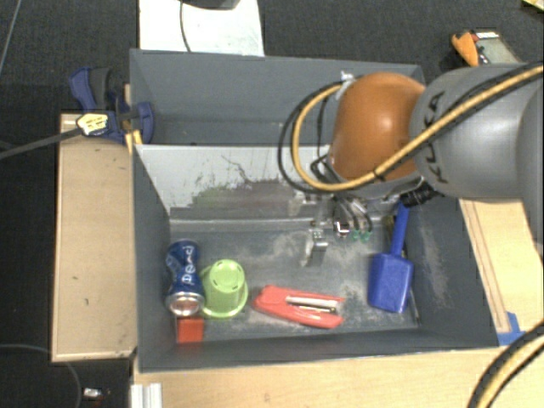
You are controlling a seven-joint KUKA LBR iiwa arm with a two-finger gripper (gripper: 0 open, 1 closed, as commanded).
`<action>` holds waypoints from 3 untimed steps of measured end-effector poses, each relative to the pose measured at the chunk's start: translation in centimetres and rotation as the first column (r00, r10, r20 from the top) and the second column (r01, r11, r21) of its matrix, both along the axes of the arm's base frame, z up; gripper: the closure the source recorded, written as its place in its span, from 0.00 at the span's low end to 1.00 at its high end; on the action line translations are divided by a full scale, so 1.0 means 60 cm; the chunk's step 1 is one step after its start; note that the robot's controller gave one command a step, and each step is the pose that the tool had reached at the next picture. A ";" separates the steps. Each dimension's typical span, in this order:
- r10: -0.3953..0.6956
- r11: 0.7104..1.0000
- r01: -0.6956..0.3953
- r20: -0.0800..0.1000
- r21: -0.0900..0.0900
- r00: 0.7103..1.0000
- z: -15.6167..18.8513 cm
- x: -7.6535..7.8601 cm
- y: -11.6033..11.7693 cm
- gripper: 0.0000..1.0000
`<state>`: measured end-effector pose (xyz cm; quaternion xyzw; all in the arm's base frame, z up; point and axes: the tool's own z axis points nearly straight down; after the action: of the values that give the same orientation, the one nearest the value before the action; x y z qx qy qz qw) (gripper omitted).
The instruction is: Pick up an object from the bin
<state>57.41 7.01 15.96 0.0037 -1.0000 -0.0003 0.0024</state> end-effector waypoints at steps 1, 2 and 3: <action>-0.002 1.000 0.002 0.008 0.001 1.000 0.007 0.003 -0.001 0.00; 0.085 0.996 -0.085 0.012 0.001 0.996 -0.120 -0.114 -0.012 0.00; 0.092 0.996 -0.092 0.019 0.001 0.996 -0.108 -0.132 0.001 0.00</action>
Offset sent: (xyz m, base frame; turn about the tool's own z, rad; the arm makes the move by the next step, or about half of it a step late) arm -0.0845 -0.0087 -0.0896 -0.1062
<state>49.49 7.07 9.51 0.0499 -0.9987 -0.0009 -0.0072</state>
